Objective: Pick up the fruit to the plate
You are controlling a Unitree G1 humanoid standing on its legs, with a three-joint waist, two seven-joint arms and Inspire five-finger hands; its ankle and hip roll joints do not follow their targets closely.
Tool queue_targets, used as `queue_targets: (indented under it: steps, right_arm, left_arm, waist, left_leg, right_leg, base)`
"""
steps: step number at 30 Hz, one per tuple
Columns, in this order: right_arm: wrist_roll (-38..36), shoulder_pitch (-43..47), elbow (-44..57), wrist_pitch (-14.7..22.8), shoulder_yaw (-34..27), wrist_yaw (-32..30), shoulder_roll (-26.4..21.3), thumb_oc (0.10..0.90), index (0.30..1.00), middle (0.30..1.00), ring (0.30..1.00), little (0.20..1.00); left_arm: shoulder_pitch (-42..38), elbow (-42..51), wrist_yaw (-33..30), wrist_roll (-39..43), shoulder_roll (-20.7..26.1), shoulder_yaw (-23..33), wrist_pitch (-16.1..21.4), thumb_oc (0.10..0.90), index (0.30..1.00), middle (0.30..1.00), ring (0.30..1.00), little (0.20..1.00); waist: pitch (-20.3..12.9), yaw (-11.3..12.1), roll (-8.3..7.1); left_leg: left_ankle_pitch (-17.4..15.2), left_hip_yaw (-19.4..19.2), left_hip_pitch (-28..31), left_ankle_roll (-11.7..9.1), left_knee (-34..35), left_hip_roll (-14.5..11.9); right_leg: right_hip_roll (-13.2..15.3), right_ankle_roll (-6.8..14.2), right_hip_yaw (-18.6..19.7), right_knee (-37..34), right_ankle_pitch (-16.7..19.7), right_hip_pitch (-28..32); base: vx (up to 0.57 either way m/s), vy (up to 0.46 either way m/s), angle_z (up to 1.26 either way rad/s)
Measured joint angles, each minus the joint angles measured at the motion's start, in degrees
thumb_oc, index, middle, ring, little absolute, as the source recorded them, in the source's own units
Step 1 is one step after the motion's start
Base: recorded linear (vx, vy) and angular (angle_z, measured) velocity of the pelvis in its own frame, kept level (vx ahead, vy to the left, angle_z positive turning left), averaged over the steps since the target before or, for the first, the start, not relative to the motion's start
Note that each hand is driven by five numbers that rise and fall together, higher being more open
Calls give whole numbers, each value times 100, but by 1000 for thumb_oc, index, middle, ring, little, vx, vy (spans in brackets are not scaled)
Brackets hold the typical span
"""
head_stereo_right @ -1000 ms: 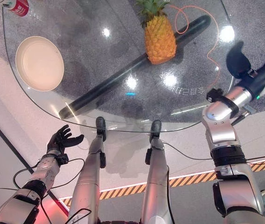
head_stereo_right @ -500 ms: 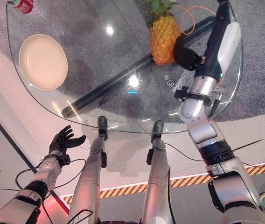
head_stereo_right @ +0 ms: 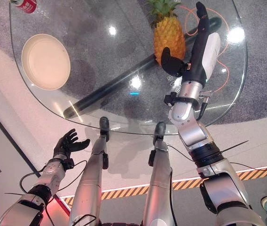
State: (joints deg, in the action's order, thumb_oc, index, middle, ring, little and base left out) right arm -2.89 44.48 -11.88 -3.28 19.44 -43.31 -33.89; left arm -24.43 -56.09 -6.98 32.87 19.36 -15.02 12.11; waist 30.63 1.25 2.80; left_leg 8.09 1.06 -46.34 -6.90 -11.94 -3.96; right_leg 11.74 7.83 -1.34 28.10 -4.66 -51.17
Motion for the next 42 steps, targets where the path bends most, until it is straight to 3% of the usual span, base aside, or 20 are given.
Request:
queue_targets:
  steps: [28, 42]
  right_arm:
    - [-1079, 52, -108, -261, 31, 58, 289, 800, 900, 900, 900, 900]
    - [-1223, 361, -369, -515, 90, 40, 293, 800, 900, 900, 900, 900]
  left_arm:
    - [3, 0, -93, -1, -84, -147, -8, 800, 900, 900, 900, 900]
    - [3, 13, -106, 1, -87, -230, -17, 800, 900, 900, 900, 900]
  waist:
    - [2, 24, 12]
    - [9, 49, 106]
  left_leg:
    - [25, 4, 20, 4, -1, 25]
    - [33, 6, 19, 5, -3, 27]
  right_leg:
    - [29, 3, 0, 62, -14, 0]
    - [31, 2, 0, 73, -14, -1]
  base:
    - [0, 0, 0]
    - [0, 0, 0]
